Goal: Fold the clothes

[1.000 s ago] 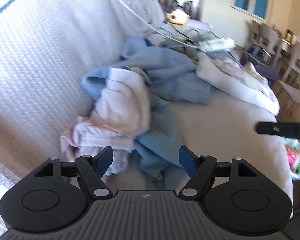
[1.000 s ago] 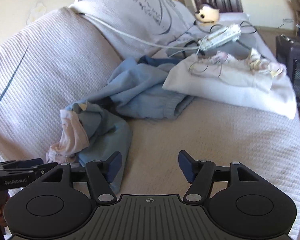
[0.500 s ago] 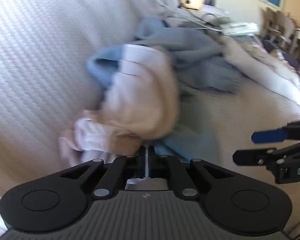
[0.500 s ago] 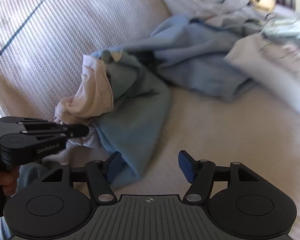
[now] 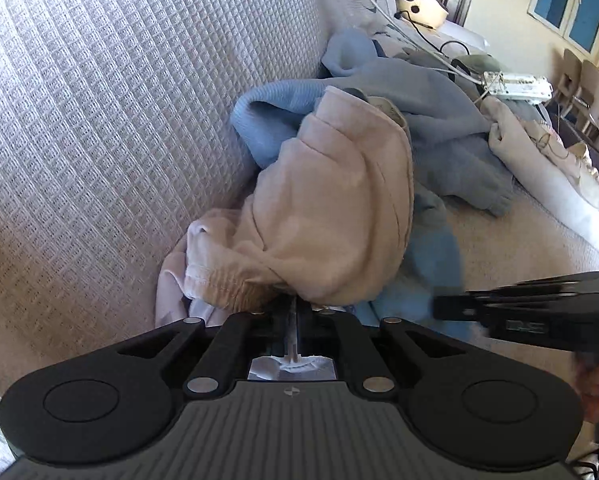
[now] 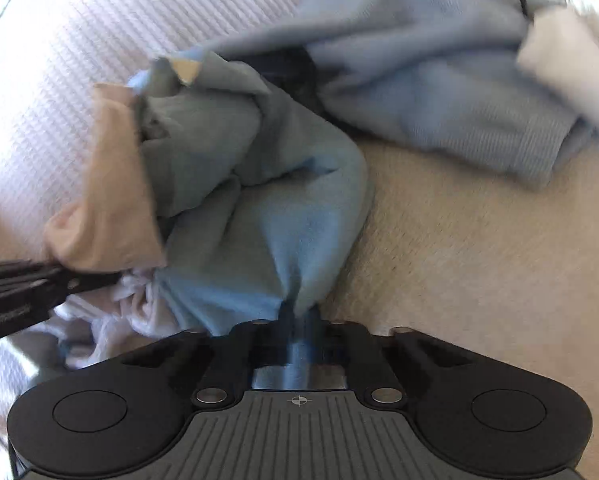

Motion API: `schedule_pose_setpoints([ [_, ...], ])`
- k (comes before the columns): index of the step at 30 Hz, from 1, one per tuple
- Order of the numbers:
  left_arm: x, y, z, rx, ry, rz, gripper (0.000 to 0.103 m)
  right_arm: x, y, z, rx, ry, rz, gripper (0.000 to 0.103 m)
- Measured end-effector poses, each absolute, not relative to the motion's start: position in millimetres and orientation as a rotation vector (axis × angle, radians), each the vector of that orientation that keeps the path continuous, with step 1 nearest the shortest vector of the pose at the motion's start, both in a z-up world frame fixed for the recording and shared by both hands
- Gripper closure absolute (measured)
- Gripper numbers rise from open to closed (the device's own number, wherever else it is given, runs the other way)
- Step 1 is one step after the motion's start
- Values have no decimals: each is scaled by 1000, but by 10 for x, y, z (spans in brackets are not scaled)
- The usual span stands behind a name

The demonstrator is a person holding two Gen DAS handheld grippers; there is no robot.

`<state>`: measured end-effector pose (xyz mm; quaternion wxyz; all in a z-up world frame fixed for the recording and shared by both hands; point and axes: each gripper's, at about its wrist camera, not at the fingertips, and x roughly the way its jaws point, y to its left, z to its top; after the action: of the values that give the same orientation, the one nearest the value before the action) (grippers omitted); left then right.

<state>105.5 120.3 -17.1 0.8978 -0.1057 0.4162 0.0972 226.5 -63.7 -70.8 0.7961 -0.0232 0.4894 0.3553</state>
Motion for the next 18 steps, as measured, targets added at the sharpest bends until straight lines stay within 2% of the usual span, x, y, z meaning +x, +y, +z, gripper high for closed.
schedule_pose_setpoints([
  [7,1012,914,-88,-235,860,155,98,1926,-1264,192,-54,877,709,99],
  [12,902,635,57,-181,827,94,86,1630,-1950,756,-35,804,641,99],
  [16,829,485,95,-161,823,46,82,1520,-2362,727,-114,855,443,98],
  [18,757,446,82,-162,831,34,78,1505,-2537,576,-148,892,350,91],
])
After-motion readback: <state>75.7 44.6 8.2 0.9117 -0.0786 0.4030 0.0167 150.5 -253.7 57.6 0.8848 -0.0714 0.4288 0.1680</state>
